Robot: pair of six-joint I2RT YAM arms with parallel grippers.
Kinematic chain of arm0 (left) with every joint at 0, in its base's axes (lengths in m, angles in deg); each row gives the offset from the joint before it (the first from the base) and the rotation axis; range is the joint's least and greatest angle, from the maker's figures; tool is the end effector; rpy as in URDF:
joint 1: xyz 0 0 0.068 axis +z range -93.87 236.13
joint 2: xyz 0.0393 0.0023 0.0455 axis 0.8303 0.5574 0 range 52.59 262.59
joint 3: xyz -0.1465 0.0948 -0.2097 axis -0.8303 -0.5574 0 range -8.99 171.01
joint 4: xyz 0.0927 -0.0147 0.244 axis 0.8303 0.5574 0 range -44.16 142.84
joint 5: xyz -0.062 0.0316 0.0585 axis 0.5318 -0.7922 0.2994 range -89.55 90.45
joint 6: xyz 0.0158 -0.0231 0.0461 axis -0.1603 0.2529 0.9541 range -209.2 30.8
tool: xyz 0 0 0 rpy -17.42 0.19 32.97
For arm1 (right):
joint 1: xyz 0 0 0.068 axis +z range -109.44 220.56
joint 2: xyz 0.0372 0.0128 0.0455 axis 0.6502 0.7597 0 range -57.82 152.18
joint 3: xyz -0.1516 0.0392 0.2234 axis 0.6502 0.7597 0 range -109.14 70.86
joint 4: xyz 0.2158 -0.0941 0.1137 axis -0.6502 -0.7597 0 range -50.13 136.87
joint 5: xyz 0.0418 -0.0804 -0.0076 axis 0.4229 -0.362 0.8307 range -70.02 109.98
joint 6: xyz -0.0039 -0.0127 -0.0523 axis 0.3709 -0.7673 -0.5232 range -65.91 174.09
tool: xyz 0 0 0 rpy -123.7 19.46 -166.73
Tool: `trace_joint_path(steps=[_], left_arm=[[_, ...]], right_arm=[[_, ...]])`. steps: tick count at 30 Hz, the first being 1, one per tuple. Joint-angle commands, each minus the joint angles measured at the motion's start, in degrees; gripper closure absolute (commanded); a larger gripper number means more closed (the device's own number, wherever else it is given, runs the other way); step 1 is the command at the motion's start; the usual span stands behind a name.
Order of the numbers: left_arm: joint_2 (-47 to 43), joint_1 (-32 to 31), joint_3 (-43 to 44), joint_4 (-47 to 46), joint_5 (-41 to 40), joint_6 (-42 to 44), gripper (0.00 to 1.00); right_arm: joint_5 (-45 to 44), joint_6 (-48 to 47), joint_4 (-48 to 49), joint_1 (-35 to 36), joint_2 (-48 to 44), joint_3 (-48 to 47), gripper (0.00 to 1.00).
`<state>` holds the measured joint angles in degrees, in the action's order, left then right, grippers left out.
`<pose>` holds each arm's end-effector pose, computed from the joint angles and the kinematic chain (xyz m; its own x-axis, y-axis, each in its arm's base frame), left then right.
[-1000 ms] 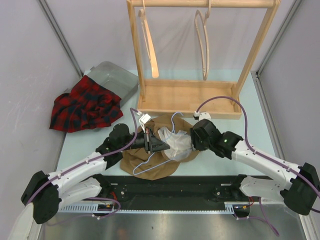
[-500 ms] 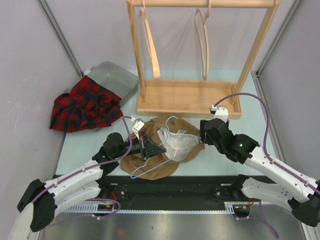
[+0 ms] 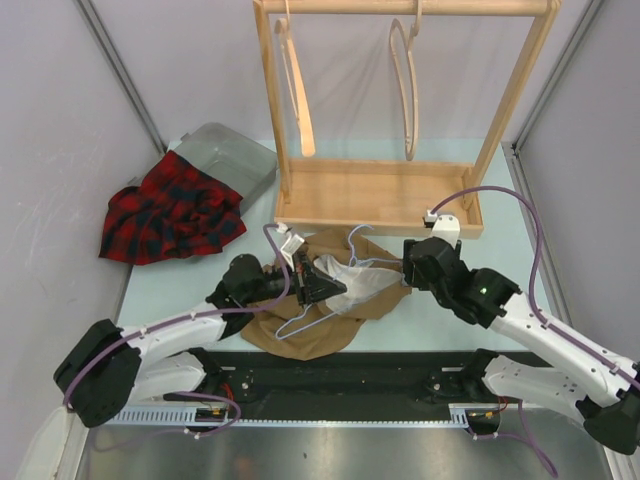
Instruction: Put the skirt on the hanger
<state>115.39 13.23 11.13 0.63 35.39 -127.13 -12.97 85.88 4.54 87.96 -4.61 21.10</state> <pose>0.1496 -0.1668 0.2308 -0.5752 -0.1534 -0.8035 0.7906 0.1480 -0.5942 0.1377 0.1212 0.2955 -0.6024 -0.0020 -0.7982 -0.0511 0.9980 0.0361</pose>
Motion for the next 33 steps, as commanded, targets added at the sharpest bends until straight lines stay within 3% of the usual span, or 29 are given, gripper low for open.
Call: trace_joint_path(steps=[1,5,10,14,23,27,33], left_arm=[[0.5,-0.7,8.8,6.0,2.0,8.2,1.00],[-0.8,-0.6,12.7,14.3,3.2,13.1,1.00],[-0.6,-0.6,16.0,24.1,5.4,18.6,1.00],[0.7,-0.6,17.4,25.1,7.9,18.8,1.00],[3.8,-0.7,21.4,27.7,16.6,20.5,1.00],[6.0,-0.5,22.6,26.4,21.7,19.5,1.00],[10.3,1.4,24.4,23.9,25.9,17.9,1.00]], right_arm=[[4.0,-8.3,5.7,0.0,-4.9,-3.3,0.31],[18.0,-16.9,11.8,-0.1,-8.5,-2.9,0.27],[26.3,-22.4,17.4,-0.1,-8.6,-3.7,0.21],[35.0,-25.6,21.3,0.0,-8.1,-2.7,0.19],[43.8,-27.5,29.9,-0.9,-6.9,1.5,0.21],[46.6,-26.9,32.0,-2.3,-6.3,3.3,0.26],[51.3,-25.0,35.0,-5.9,-7.2,6.9,0.48]])
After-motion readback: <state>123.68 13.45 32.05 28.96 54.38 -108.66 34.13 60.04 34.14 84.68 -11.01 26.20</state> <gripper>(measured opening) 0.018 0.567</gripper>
